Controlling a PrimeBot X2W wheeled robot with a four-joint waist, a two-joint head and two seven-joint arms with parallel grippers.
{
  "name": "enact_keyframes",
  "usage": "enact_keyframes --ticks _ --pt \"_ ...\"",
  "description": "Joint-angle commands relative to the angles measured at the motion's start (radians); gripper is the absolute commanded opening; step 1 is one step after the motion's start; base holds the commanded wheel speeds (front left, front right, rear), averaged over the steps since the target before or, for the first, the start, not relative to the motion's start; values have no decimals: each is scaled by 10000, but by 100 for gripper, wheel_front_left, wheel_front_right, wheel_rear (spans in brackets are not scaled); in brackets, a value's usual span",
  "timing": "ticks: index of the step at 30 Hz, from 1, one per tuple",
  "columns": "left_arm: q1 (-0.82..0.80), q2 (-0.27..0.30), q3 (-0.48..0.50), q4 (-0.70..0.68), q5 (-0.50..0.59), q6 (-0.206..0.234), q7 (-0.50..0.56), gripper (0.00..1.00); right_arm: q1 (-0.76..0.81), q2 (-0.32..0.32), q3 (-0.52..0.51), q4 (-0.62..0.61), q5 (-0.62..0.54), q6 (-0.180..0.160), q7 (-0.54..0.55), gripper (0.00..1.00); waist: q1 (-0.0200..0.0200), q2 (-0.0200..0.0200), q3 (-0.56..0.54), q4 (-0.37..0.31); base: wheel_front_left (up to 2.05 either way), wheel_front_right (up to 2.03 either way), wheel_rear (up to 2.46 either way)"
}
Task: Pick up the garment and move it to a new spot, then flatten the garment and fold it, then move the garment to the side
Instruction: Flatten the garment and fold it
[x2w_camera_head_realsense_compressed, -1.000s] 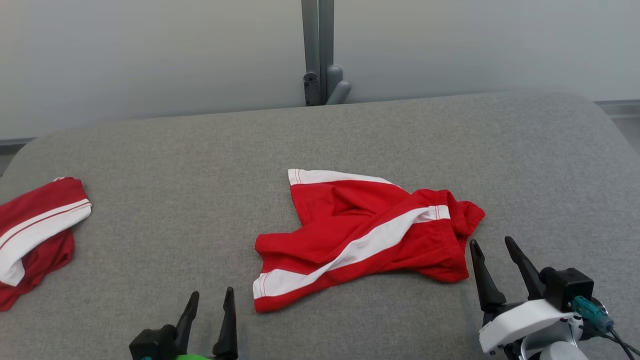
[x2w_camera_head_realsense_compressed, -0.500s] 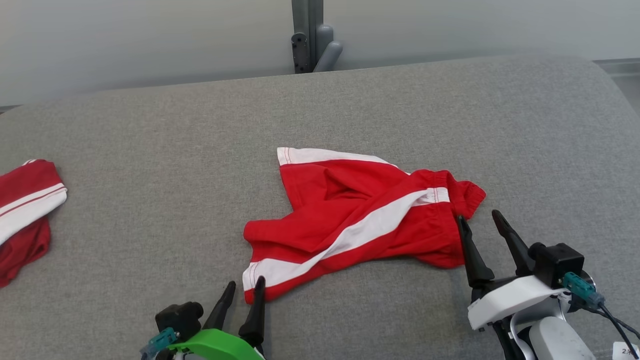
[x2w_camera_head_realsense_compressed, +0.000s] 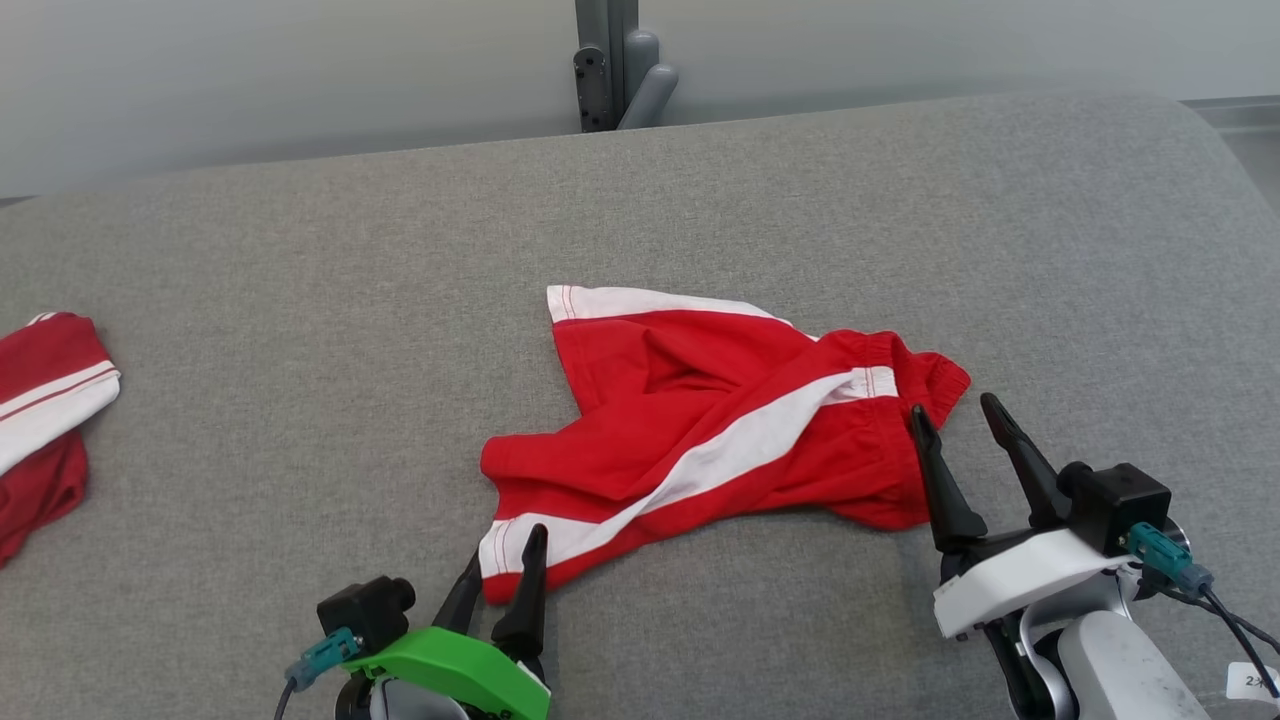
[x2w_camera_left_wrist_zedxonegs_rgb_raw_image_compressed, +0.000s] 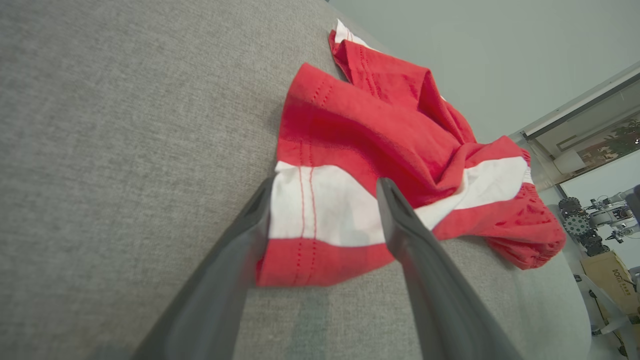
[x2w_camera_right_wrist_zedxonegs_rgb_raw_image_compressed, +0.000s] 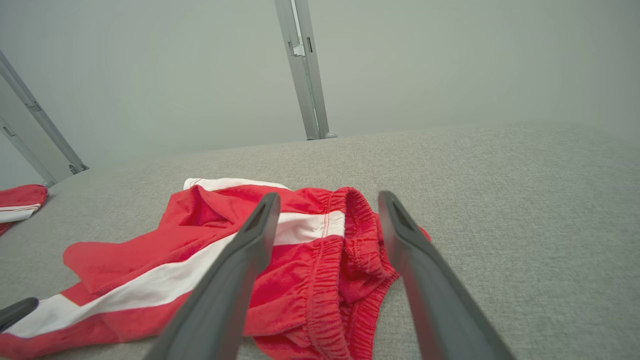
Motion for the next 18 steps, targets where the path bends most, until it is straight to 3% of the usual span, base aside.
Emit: enact_keyframes --ticks 1,6,7,8,9,12,18 --pt "-111 47 21 -54 -13 -24 8 100 -86 -63 10 0 52 -9 -28 100 0 -1 19 11 0 0 0" --pt "-57 45 -46 -106 -29 -25 8 100 -101 -50 45 -16 64 -7 -28 100 0 -1 56 26 0 0 0" --pt "-52 45 -54 -120 -65 -25 8 93 -99 -51 46 -6 70 -7 -28 100 0 -1 60 27 0 0 0" --pt "-42 45 -70 -135 -110 -25 8 79 -101 -56 45 0 81 -7 -28 100 0 -1 64 29 0 0 0" --pt "-44 45 -102 -127 -113 -25 8 43 -102 -62 44 10 90 -9 -28 100 0 -1 69 32 0 0 0" --pt "-99 47 -73 -166 -109 -25 8 0 -111 -63 20 25 130 -7 -28 100 0 -1 91 49 0 0 0" --pt "-195 45 31 -308 99 -26 8 0 -285 -35 -17 318 529 -7 -26 100 0 -1 144 141 0 0 0"
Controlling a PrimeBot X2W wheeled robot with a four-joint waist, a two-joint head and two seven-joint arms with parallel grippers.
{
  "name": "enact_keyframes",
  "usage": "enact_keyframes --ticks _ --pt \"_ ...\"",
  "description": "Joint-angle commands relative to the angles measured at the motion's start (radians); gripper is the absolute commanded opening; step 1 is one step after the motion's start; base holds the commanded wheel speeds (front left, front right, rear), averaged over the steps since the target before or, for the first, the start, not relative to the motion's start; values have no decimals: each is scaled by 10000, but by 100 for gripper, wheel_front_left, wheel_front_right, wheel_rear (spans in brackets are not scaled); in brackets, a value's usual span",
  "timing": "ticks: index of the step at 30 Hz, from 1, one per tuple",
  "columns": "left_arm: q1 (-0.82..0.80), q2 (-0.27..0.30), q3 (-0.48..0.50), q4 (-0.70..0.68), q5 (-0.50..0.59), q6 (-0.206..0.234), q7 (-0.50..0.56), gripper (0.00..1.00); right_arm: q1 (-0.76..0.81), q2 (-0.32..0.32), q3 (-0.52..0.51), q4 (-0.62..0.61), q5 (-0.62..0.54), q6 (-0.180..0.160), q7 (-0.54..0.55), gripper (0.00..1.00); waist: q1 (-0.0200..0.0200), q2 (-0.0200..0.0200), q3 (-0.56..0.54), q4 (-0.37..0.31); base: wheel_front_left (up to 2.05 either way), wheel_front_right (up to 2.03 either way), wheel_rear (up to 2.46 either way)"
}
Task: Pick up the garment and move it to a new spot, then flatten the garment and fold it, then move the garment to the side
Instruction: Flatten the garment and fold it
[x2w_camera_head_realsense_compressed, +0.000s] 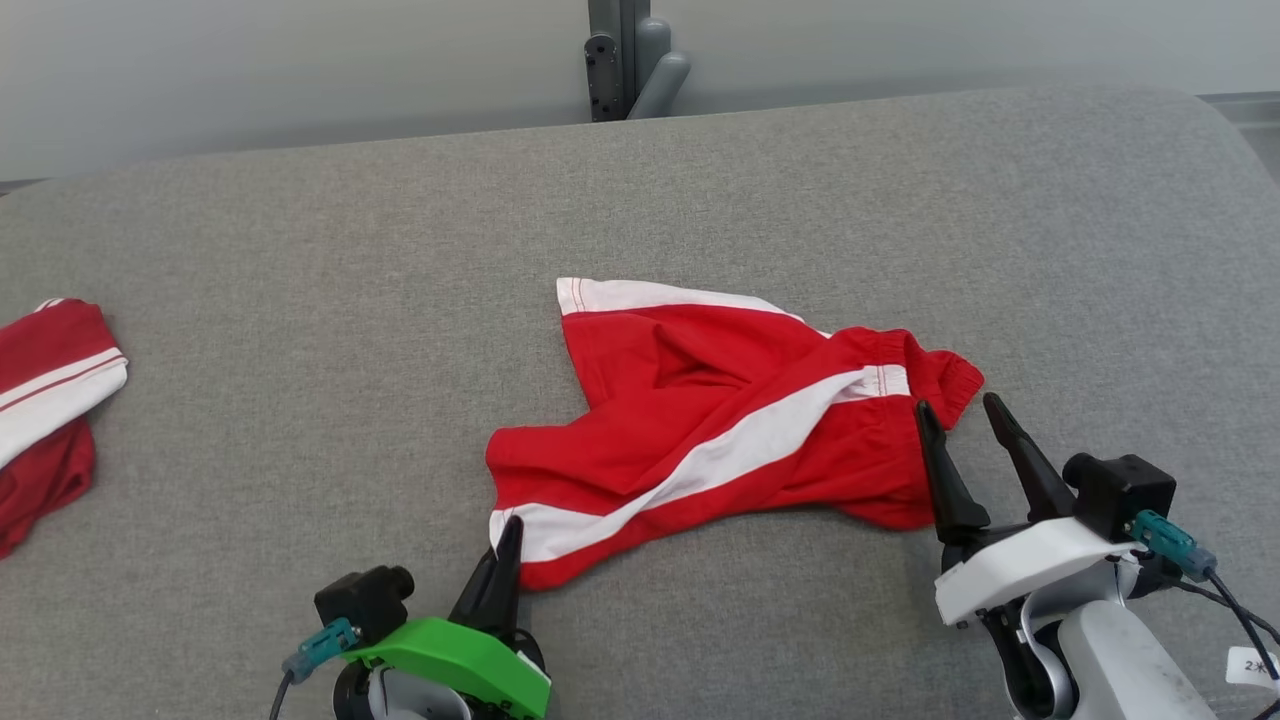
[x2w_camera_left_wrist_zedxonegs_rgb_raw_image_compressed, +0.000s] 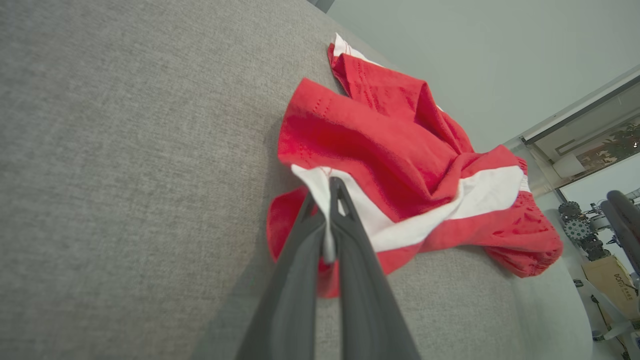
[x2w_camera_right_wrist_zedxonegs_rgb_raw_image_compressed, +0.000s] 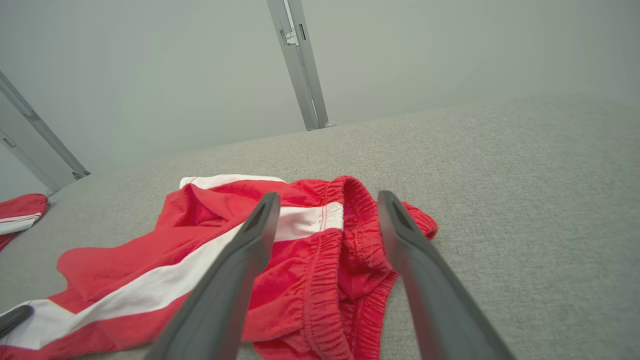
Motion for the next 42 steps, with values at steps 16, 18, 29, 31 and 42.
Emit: enact_keyframes --ticks 16,18,29,31,42 --pt "-51 50 460 -246 552 -25 8 0 -2643 -396 1788 3714 3278 -6 172 100 0 -1 327 510 0 0 0" --pt "-62 47 405 -263 535 -25 8 0 -2799 -486 1965 3911 3447 -6 136 100 0 -1 339 551 0 0 0" --pt "26 43 341 -287 723 -25 8 0 -3065 -704 2695 4491 4416 -6 3 24 0 -1 335 581 0 0 0" --pt "2 42 321 -281 726 -25 8 0 -3124 -733 2785 4544 4495 -6 -19 21 0 -1 345 598 0 0 0" --pt "220 104 604 -527 860 -25 8 0 -2796 -770 2788 3976 4915 -6 -26 0 0 -1 -256 588 0 0 0"
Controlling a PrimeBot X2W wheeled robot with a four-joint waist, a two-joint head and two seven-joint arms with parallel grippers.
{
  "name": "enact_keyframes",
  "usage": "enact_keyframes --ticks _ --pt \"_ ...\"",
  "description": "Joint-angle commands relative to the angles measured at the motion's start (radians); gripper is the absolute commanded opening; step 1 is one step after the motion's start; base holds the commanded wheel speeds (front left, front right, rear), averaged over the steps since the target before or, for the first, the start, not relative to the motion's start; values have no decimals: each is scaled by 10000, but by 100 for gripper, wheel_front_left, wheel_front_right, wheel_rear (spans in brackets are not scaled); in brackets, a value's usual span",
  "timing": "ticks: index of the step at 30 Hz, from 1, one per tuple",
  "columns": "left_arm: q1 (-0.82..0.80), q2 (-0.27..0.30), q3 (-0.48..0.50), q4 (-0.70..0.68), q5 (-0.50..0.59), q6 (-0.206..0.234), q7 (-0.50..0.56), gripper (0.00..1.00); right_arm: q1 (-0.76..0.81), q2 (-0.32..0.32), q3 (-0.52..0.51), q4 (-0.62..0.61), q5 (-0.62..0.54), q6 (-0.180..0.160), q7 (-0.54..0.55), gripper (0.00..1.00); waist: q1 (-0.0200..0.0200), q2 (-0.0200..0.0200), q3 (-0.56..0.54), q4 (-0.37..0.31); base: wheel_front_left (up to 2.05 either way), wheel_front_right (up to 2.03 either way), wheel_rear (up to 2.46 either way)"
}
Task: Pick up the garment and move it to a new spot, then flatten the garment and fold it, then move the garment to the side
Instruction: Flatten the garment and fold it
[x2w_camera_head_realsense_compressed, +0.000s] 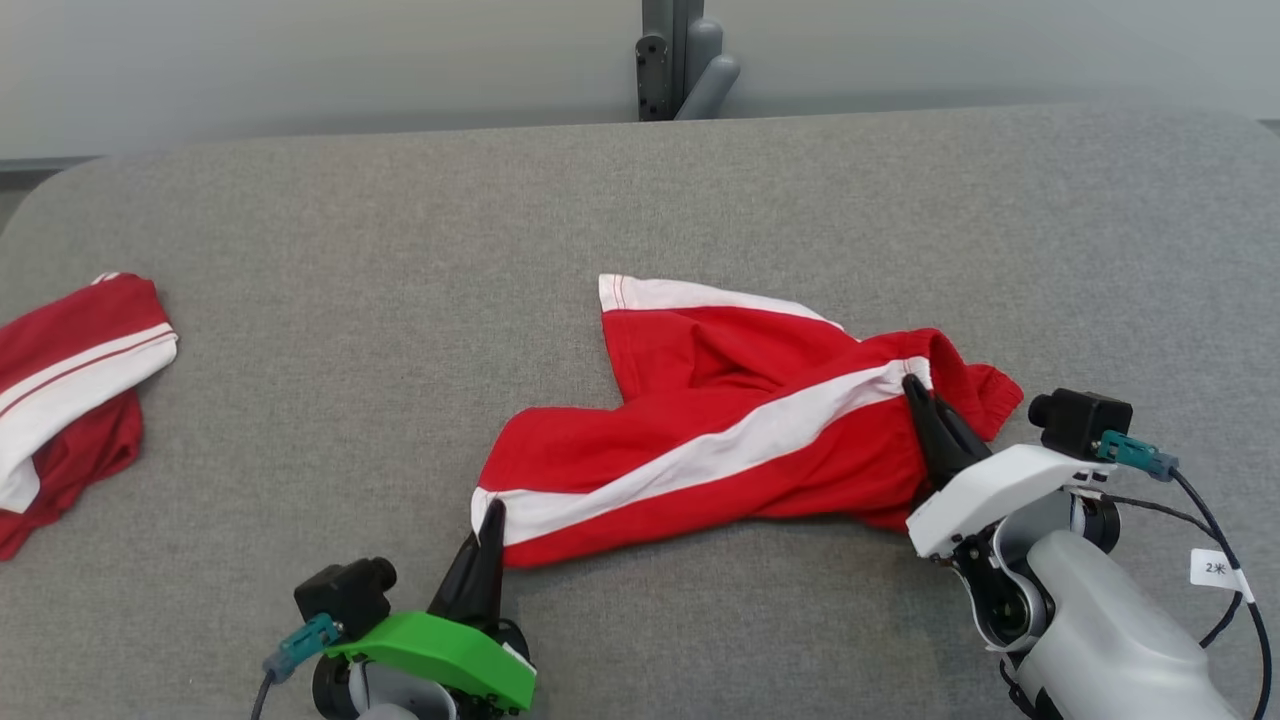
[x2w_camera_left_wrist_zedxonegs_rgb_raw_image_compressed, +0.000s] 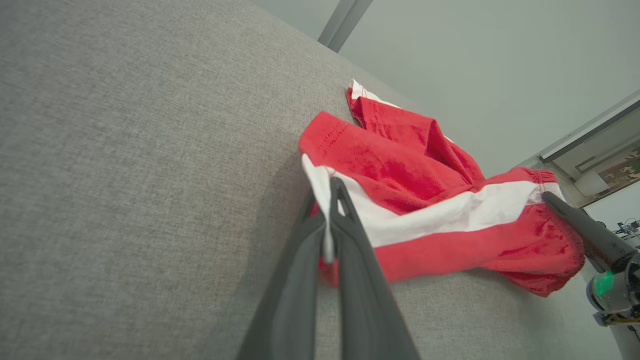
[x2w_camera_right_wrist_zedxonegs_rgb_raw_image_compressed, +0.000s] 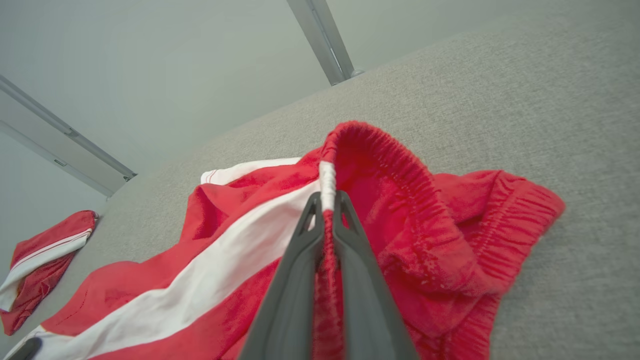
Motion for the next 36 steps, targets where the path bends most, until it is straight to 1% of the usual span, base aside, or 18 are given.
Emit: enact_keyframes --ticks 1,5,7,9,14,18,20,22,24,26,28,30,33,34,36 --pt "126 98 65 -117 100 -23 8 0 223 -12 -94 -150 176 -4 -26 0 0 0 -400 -68 0 0 0" --pt "-173 378 292 -963 288 -23 7 0 477 28 -314 -1030 887 -4 -27 0 0 0 -1120 -180 0 0 0" --pt "-586 705 257 -1436 293 -23 5 0 372 -114 -352 -1561 1335 -4 -26 0 0 0 -1336 -235 0 0 0" --pt "-1161 1145 149 -1803 175 -23 5 0 98 -328 -294 -2088 1707 -2 0 0 0 0 -1514 -297 0 0 0" --pt "-3263 2588 -70 -2434 -147 -11 15 0 -828 -981 -426 -3293 2600 -2 479 0 0 0 -1713 -410 0 0 0" --pt "-4902 3458 20 -2604 -589 -2 416 0 -1791 -1390 -842 -3533 2994 -11 1050 0 0 0 -1564 -467 0 0 0" --pt "-5567 3667 104 -2553 -773 0 626 0 -2364 -1466 -937 -3320 2952 -16 1338 0 0 0 -1336 -510 0 0 0" --pt "-6307 3805 37 -2452 -743 1 851 0 -2958 -1566 -995 -3034 2664 -17 1540 0 0 0 -980 -469 0 0 0" --pt "-7006 3735 -107 -2245 -705 1 1052 0 -3621 -1503 -1040 -2688 2386 -19 1722 0 0 0 -499 -393 0 0 0" --pt "-7683 3727 -345 -1745 -464 1 1252 0 -4351 -1328 -1025 -2181 2113 -19 1901 0 0 0 33 -352 0 0 0" --pt "-8495 3707 -651 -1337 -164 1 1196 0 -5236 -1073 -1095 -1565 1775 -14 1980 0 0 0 633 -351 0 0 0" --pt "-9303 3553 -922 -840 -1 0 1151 0 -6160 -797 -1282 -818 1608 -13 2161 0 0 0 1337 -296 0 0 0" --pt "-10395 3397 -1353 72 323 -2 1086 0 -7418 -611 -1189 241 1043 -10 2484 0 0 0 2165 -209 0 0 0" --pt "-10770 3374 -1477 384 402 0 1060 0 -7898 -577 -1189 513 825 -10 2494 0 0 0 2409 -189 0 0 0" --pt "-11483 3399 -1742 828 626 0 706 0 -8745 -444 -1316 959 563 -10 2182 0 0 0 2745 -208 0 0 0"
